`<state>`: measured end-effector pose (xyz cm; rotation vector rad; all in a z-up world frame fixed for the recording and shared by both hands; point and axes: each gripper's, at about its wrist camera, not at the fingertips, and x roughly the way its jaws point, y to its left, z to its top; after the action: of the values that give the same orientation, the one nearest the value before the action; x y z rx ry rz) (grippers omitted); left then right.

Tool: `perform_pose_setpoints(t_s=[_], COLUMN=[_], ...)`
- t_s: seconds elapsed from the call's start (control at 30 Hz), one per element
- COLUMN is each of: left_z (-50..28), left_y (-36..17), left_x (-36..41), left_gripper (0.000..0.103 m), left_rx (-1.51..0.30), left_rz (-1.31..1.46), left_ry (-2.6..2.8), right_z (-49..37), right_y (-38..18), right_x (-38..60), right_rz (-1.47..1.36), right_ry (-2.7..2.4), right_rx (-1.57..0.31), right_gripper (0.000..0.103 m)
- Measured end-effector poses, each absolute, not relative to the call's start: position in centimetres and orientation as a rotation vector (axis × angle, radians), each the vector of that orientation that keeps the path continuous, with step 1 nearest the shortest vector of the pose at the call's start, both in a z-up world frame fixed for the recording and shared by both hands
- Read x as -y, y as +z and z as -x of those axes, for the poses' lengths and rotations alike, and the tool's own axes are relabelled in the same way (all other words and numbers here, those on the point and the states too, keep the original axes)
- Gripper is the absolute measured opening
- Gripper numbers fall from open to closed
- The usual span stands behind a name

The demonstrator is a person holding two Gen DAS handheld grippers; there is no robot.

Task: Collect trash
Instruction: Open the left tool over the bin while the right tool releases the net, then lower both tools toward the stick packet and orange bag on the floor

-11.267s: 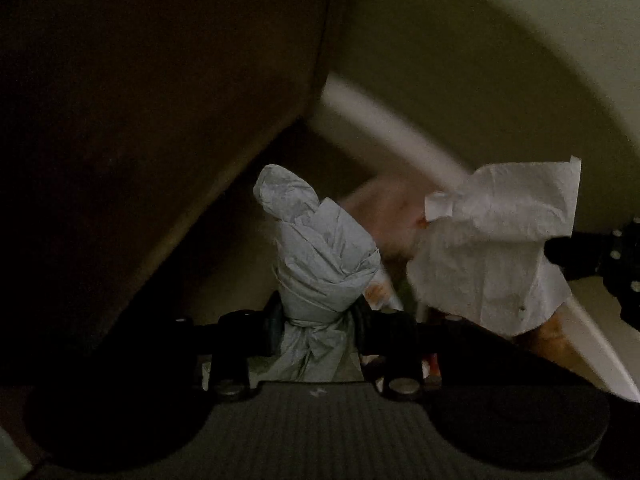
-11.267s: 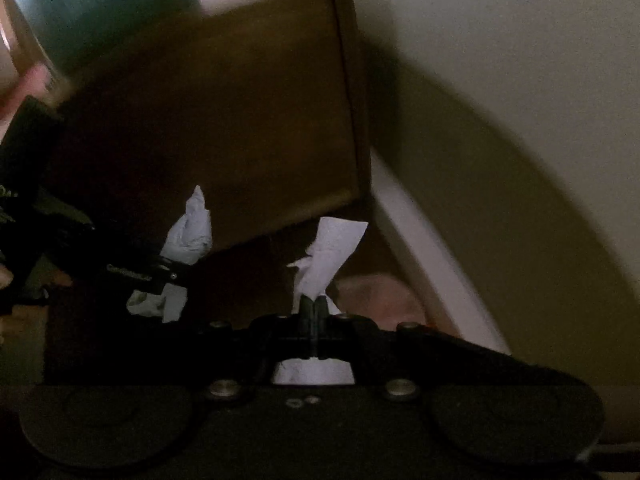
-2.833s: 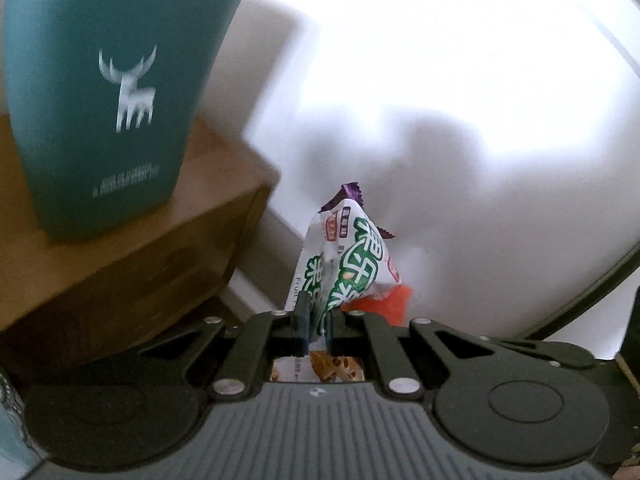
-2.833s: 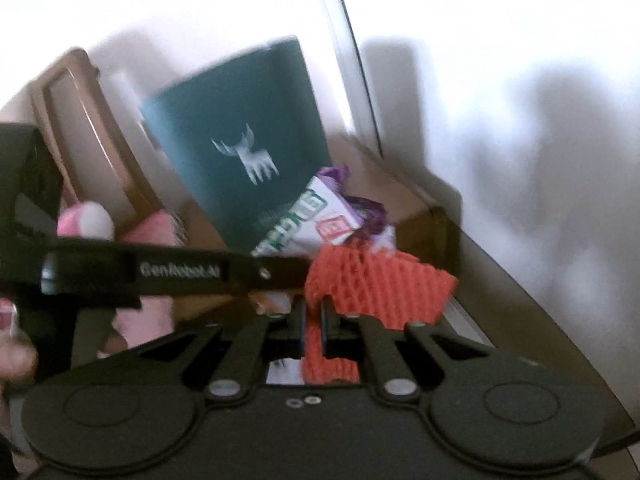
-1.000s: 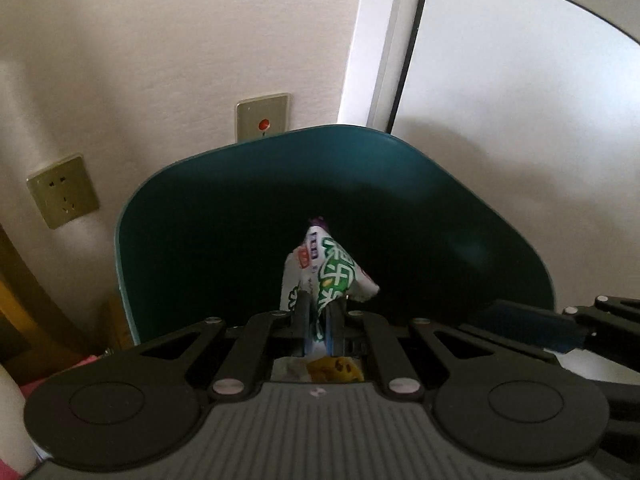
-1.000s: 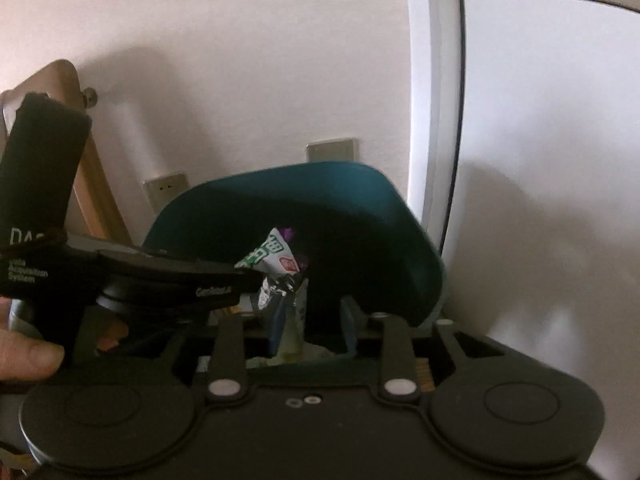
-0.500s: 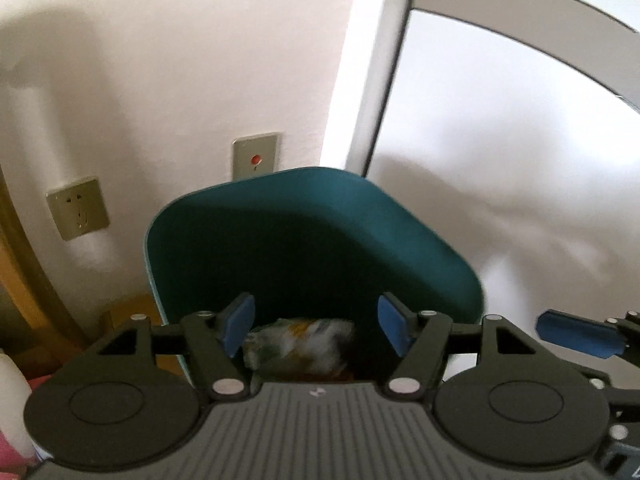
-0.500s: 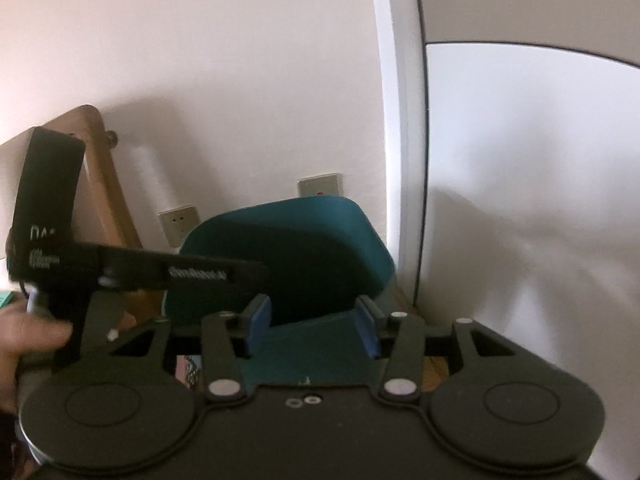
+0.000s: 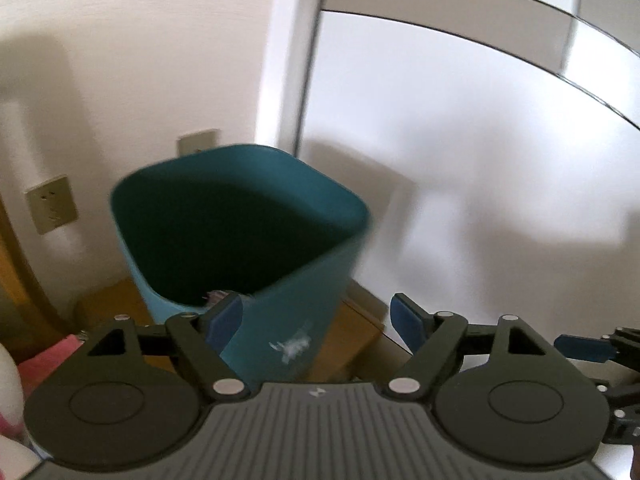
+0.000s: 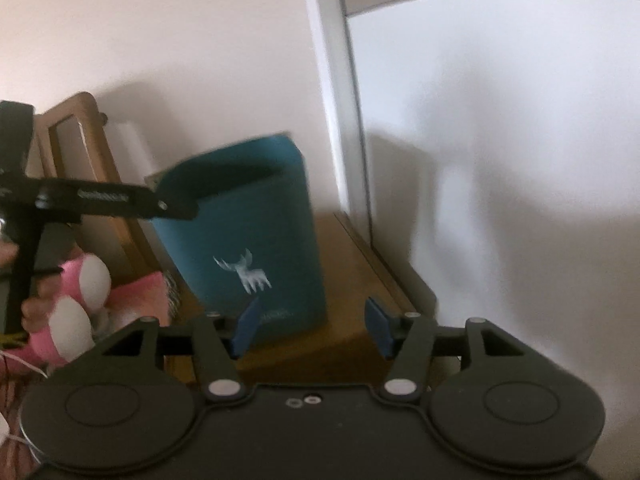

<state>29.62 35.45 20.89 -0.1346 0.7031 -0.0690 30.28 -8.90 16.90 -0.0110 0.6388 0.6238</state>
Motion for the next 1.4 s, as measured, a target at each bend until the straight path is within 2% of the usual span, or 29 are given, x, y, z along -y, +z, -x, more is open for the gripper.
perform_pose_setpoints(t_s=[0.2, 0.4, 0.43, 0.53, 0.6, 0.9, 1.4], left_z=[-28.2, -27.6, -27.6, -28.0, -28.0, -30.0, -32.1], left_y=[18.1, 13.0, 12.1, 8.5, 6.1, -7.9, -32.4], left_x=[-32.3, -29.7, -29.4, -28.3, -27.9, -23.6, -18.7], left_gripper=[0.083, 0.083, 0.085, 0.103, 0.103, 0.103, 0.103], left_rx=[-0.715, -0.754, -0.755, -0.778, -0.794, -1.006, -1.381], left_rz=[0.137, 0.138, 0.139, 0.151, 0.157, 0.111, -0.013], left_ry=[-0.139, -0.160, -0.161, -0.176, -0.189, -0.248, -0.179], right_z=[-29.1, -28.3, -28.2, -28.2, -28.3, -29.3, -35.5], right_y=[12.6, 7.0, 5.8, 2.4, 0.0, -12.4, -32.4], right_x=[12.8, 15.7, 16.2, 17.2, 18.0, 20.4, 17.8], right_rz=[-0.014, -0.039, -0.041, -0.035, -0.029, -0.033, -0.013], right_ry=[0.563, 0.515, 0.509, 0.481, 0.464, 0.396, 0.301], right_rx=[-0.682, -0.728, -0.741, -0.779, -0.812, -1.004, -1.325], right_gripper=[0.058, 0.059, 0.059, 0.059, 0.059, 0.059, 0.059])
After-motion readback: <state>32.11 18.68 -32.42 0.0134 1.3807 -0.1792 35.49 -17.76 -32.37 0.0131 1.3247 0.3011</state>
